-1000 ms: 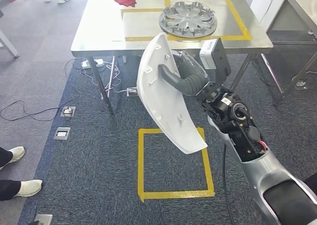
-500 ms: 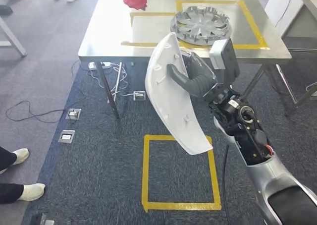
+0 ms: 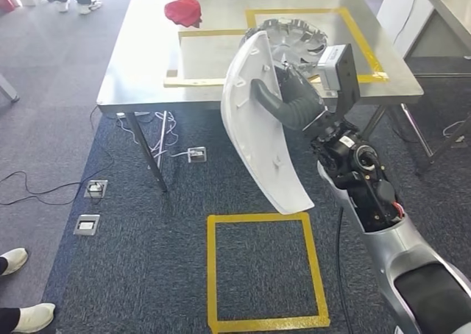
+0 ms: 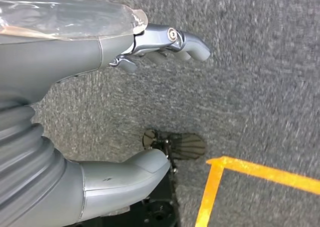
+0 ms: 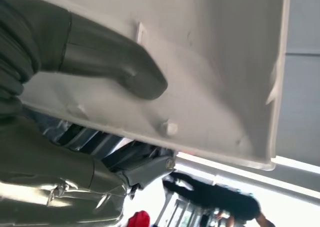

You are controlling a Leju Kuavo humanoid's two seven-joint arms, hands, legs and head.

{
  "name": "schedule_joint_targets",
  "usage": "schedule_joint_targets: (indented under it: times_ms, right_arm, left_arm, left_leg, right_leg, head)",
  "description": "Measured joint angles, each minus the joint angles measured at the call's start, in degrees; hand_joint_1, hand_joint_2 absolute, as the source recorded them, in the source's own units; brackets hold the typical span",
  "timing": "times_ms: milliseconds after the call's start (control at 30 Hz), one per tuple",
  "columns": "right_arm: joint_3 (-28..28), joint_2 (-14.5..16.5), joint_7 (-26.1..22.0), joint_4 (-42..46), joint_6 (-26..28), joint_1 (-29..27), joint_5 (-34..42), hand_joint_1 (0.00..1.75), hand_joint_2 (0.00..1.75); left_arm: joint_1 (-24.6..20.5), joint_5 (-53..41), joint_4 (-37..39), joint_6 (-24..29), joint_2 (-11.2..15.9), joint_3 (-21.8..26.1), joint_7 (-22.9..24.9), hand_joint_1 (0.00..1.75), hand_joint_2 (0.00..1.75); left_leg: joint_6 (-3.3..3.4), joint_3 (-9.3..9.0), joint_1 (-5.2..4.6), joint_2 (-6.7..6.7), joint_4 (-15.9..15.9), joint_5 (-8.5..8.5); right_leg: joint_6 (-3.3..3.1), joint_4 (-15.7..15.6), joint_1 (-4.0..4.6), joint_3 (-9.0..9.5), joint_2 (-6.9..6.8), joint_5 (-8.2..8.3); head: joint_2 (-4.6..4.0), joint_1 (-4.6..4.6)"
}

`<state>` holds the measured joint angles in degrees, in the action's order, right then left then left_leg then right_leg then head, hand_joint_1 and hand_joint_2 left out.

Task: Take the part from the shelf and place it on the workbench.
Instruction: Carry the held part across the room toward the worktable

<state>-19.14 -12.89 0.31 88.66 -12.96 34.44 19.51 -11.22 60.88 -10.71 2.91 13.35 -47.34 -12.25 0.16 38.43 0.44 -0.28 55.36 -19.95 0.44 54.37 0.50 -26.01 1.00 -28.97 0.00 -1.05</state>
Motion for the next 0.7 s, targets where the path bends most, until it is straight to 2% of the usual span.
schedule_joint_targets:
  times_ms: [67,100,133,200,233,267,300,333,400,433,467,567,600,633,700]
  right_arm:
    - [0.73,-0.44,-0.01,0.02,0.13,0.57,0.03,1.75,1.75]
    - [1.04,-0.65,0.0,0.04,0.18,0.89,0.05,1.75,1.75]
    - [1.31,-0.82,0.01,0.06,0.24,1.08,0.07,1.75,1.75]
    - [1.7,-1.18,0.03,0.04,0.32,1.11,0.08,1.75,1.75]
    - [1.81,-1.32,0.04,0.03,0.36,0.99,0.08,1.75,1.75]
    - [1.92,-1.42,0.06,0.0,0.4,0.88,0.08,1.75,1.75]
    - [2.02,-1.49,0.08,-0.02,0.43,0.8,0.08,1.75,1.75]
    - [2.15,-1.54,0.09,-0.04,0.45,0.78,0.08,1.75,1.75]
    - [2.48,-1.69,0.09,-0.09,0.46,0.78,0.08,1.75,1.75]
    - [2.61,-1.77,0.12,-0.14,0.46,0.77,0.08,1.75,1.75]
    - [2.7,-1.85,0.15,-0.18,0.46,0.74,0.08,1.75,1.75]
    - [2.81,-1.92,0.11,-0.17,0.47,0.94,0.08,1.75,1.75]
    - [2.83,-1.92,0.06,-0.14,0.47,1.11,0.08,1.75,1.75]
    - [2.83,-1.91,0.02,-0.11,0.46,1.21,0.08,1.75,1.75]
    - [2.82,-1.91,-0.05,-0.14,0.38,1.27,0.07,1.75,1.75]
  left_arm:
    - [-0.12,-0.01,0.0,0.0,-0.02,0.0,0.01,0.0,1.75]
    - [-0.24,0.01,0.0,0.0,-0.01,0.0,0.01,0.0,1.75]
    - [-0.3,0.05,0.0,0.0,0.0,0.0,0.0,0.0,1.75]
    - [-0.31,0.14,0.0,0.0,0.02,0.0,0.0,0.0,1.75]
    - [-0.23,0.18,0.0,0.0,0.01,0.0,-0.01,0.0,1.75]
    - [-0.16,0.21,0.0,0.0,0.01,0.0,-0.01,0.0,1.75]
    - [-0.11,0.25,0.0,-0.01,0.0,0.0,-0.01,0.0,1.75]
    - [-0.1,0.29,0.0,-0.01,-0.01,0.0,-0.01,0.0,1.75]
    - [-0.13,0.34,0.0,-0.04,-0.04,0.0,-0.01,0.0,1.75]
    - [-0.17,0.34,0.0,-0.05,-0.05,0.0,-0.01,0.0,1.75]
    - [-0.18,0.35,0.0,-0.06,-0.05,0.0,-0.01,0.0,1.75]
    - [-0.27,0.36,0.0,-0.07,-0.02,0.0,-0.01,0.0,1.75]
    - [-0.37,0.36,0.0,-0.07,-0.02,-0.01,-0.01,0.0,1.75]
    - [-0.49,0.36,0.0,-0.07,-0.03,-0.02,-0.01,0.0,1.75]
    - [-0.6,0.36,0.0,-0.08,-0.06,-0.02,-0.01,0.0,1.75]
  left_leg:
    - [0.62,-1.04,0.14,0.0,-0.16,-0.38]
    - [0.93,-1.66,0.16,0.01,-0.24,-0.75]
    - [1.17,-2.24,0.19,-0.01,-0.3,-1.1]
    - [1.4,-3.25,0.19,-0.04,-0.32,-1.99]
    - [1.39,-3.82,0.18,-0.05,-0.31,-2.5]
    - [1.36,-4.5,0.19,-0.06,-0.31,-3.05]
    - [1.3,-5.34,0.19,-0.08,-0.3,-3.66]
    - [1.22,-6.27,0.2,-0.1,-0.3,-4.3]
    - [0.87,-7.84,0.14,-0.19,-0.24,-5.55]
    - [0.59,-8.31,0.07,-0.26,-0.2,-6.1]
    - [0.28,-8.64,0.02,-0.31,-0.15,-6.5]
    - [-0.58,-9.16,-0.03,-0.3,0.48,-7.24]
    - [-0.81,-8.49,0.0,-0.24,1.94,-7.56]
    - [-1.07,-7.04,0.05,-0.18,4.53,-8.22]
    - [-1.45,-2.04,0.1,-0.1,12.12,-10.55]
  right_leg:
    - [0.63,0.77,-0.05,0.29,-0.16,-0.62]
    - [0.94,2.5,-0.12,-0.4,-0.31,-1.3]
    - [1.26,5.43,-0.25,-1.84,-0.43,-2.32]
    - [1.76,13.4,-0.42,-6.48,-0.51,-5.32]
    - [1.94,16.38,-0.49,-8.71,-0.52,-6.71]
    - [2.02,17.65,-0.55,-10.26,-0.53,-7.37]
    - [2.03,16.9,-0.6,-10.94,-0.56,-6.79]
    - [1.91,14.04,-0.63,-10.63,-0.58,-4.64]
    - [1.4,5.9,-0.59,-9.3,-0.65,2.25]
    - [1.07,2.95,-0.46,-8.79,-0.67,4.75]
    - [0.69,1.28,-0.33,-8.56,-0.67,6.29]
    - [-0.43,0.49,-0.29,-7.44,-0.53,6.46]
    - [-0.75,0.29,-0.36,-6.91,-0.51,6.34]
    - [-1.01,0.13,-0.44,-6.4,-0.47,6.17]
    - [-1.44,0.03,-0.38,-5.8,-0.49,5.57]
  head:
    - [0.0,-0.32]
    - [0.0,-0.54]
    - [0.0,-0.74]
    - [0.0,-1.26]
    - [0.0,-1.5]
    - [0.0,-1.76]
    - [0.0,-2.04]
    - [0.0,-2.32]
    - [0.0,-2.78]
    - [0.0,-2.89]
    - [0.0,-2.88]
    - [0.0,-2.69]
    - [0.0,-2.52]
    - [0.0,-2.22]
    - [0.0,-1.54]
